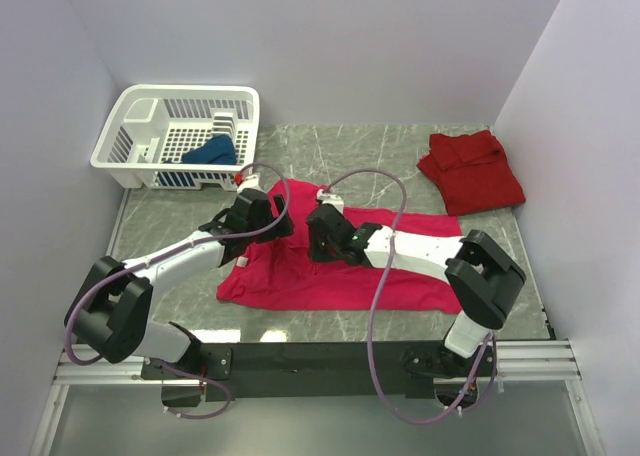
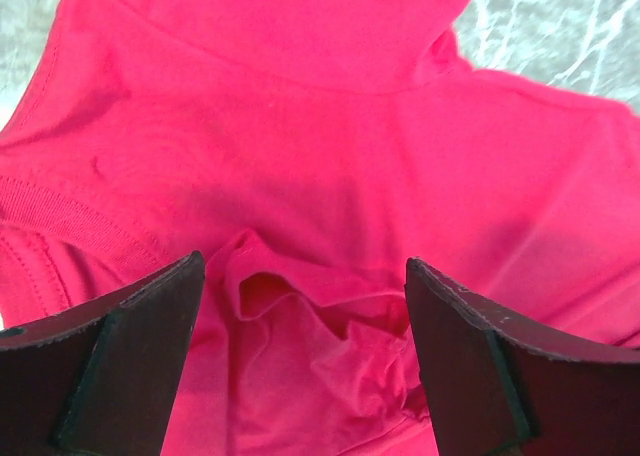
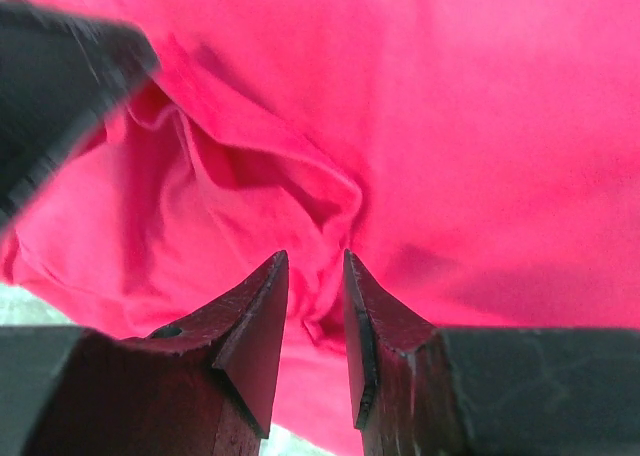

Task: Fold and stack the t-shirts
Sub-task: Fold the tshirt

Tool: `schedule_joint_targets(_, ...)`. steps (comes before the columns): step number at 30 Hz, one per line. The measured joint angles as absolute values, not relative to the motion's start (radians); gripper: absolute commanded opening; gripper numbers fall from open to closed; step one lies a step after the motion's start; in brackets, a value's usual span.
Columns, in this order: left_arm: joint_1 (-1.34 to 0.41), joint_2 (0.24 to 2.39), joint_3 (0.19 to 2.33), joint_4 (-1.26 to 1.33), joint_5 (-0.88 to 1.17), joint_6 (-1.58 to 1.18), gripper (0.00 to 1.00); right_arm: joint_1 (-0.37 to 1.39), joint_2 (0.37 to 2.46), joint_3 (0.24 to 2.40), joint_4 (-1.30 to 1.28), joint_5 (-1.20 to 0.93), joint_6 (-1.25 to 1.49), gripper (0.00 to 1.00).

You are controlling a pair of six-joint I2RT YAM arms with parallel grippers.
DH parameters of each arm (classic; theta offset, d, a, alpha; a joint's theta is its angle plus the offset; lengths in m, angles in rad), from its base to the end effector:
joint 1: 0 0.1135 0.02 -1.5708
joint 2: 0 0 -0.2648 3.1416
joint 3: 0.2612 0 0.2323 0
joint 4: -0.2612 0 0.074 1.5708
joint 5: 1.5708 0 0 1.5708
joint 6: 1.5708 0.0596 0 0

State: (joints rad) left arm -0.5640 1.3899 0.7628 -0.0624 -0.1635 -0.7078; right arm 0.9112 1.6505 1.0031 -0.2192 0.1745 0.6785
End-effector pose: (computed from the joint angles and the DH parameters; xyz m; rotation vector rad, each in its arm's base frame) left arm 0.2517 -0.1478 0.2064 -0.2534 2.2833 -0.4916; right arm 0.2179 0.2641 0.1888 -0.2090 2.4758 0.4991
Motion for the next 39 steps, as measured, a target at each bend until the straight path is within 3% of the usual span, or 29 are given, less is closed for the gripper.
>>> schedule_joint_targets(31,-0.564,1.434,0.707,-0.118,-0.165,-0.691,0.55,0.911,1.832,1.093,-0.241,0.191,0.662,0.31)
schedule_joint_targets(39,-0.564,1.5,0.707,-0.108,-0.165,-0.691,0.34,0.911,1.832,1.093,-0.241,0.195,0.663,0.21)
